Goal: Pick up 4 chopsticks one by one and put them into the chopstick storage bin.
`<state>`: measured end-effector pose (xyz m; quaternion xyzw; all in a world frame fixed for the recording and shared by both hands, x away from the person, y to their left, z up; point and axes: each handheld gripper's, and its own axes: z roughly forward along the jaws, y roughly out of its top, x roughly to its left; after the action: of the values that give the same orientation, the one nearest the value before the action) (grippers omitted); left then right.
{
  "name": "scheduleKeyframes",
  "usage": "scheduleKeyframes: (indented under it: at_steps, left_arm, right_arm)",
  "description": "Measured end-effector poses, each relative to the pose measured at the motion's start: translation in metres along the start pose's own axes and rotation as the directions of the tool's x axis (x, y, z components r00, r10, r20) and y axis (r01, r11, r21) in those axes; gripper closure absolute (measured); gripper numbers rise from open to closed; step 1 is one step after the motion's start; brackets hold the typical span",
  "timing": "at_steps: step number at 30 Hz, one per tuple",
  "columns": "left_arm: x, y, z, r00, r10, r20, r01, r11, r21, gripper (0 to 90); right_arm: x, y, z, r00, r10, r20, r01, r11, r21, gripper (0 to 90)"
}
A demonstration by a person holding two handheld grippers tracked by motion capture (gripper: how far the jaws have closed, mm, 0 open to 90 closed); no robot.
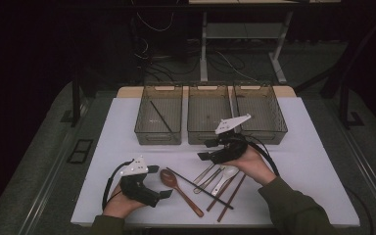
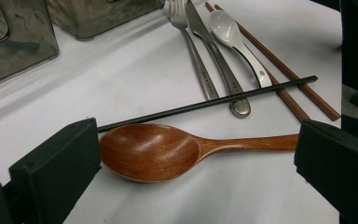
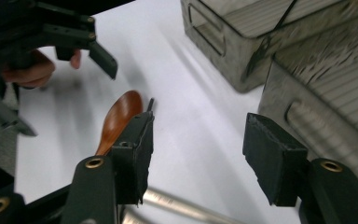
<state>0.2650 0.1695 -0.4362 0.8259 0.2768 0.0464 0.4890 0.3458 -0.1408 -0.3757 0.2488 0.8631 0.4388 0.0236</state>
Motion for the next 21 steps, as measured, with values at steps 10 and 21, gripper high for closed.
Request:
scheduleKeyframes:
  at_steps: [10,21]
  left_arm:
    - [-0.001,0.001,0.0,1.0,0.009,-0.002,-0.009,1.0,-0.001,0.0]
    - [-0.002,0.001,0.0,1.0,0.007,-0.001,-0.007,1.0,0.003,0.0]
  right_arm:
    - [0.01,-0.034,-0.013,0.9999,0.011,0.0,-0.011,1.0,0.007,42.6]
    - [0.031,-0.067,-0.025,0.9998,0.007,-0.016,-0.006,0.999,0.036,48.6]
